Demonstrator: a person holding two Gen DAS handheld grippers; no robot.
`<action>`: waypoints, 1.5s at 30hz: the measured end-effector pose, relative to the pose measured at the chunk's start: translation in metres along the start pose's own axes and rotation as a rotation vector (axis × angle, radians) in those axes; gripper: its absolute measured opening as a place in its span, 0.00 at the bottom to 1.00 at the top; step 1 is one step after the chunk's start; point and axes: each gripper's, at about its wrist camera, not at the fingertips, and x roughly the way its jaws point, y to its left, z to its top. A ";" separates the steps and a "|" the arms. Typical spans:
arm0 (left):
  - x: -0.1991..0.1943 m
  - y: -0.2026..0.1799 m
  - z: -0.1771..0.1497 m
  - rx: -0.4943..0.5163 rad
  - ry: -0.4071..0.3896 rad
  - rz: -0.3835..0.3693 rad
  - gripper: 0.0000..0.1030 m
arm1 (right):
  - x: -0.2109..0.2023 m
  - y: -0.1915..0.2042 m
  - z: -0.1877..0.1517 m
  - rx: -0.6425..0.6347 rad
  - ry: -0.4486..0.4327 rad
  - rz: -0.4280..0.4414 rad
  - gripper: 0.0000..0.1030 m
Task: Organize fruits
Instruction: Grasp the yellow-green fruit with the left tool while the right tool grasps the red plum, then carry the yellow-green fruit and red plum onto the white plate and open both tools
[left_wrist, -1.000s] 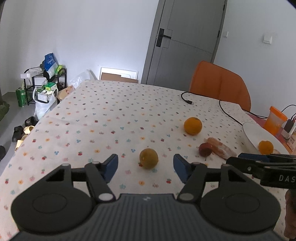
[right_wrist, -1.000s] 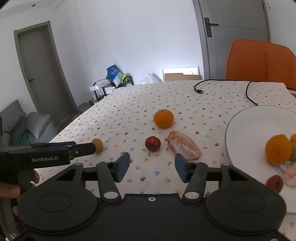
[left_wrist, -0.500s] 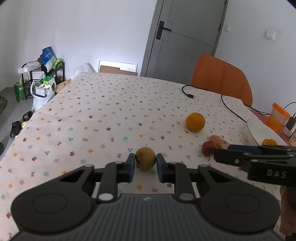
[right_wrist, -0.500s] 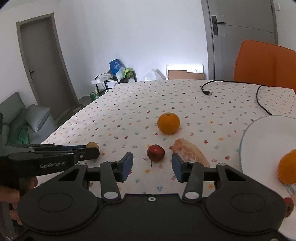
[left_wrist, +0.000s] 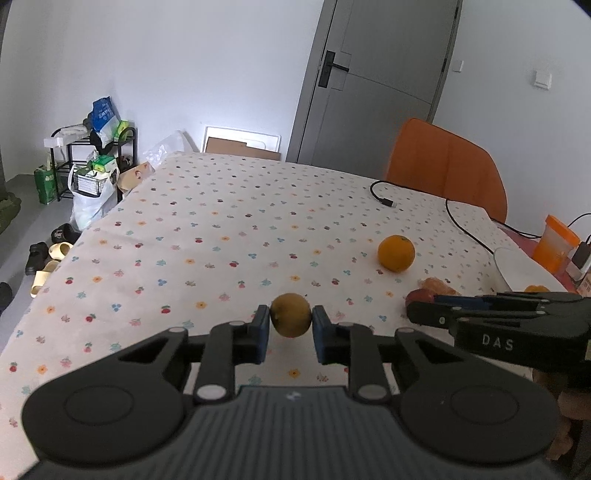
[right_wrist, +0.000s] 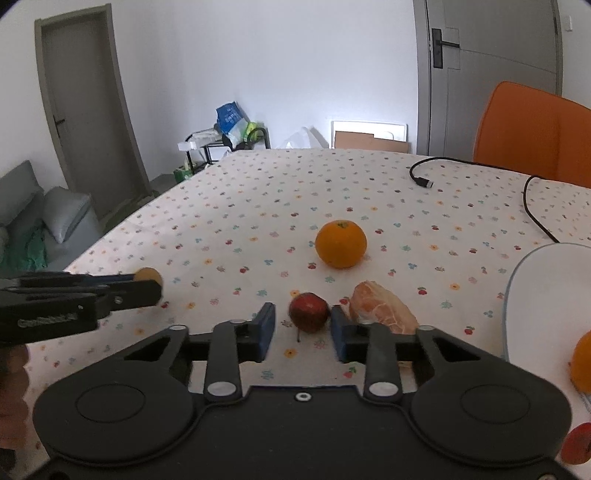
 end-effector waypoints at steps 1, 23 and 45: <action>-0.001 0.000 0.000 0.002 -0.001 0.002 0.22 | 0.000 0.000 0.000 0.002 0.000 0.002 0.21; -0.025 -0.009 -0.009 -0.006 -0.040 -0.008 0.22 | -0.049 0.001 -0.015 0.027 -0.060 0.015 0.20; -0.023 -0.079 -0.010 0.094 -0.036 -0.118 0.22 | -0.122 -0.062 -0.032 0.129 -0.172 -0.125 0.20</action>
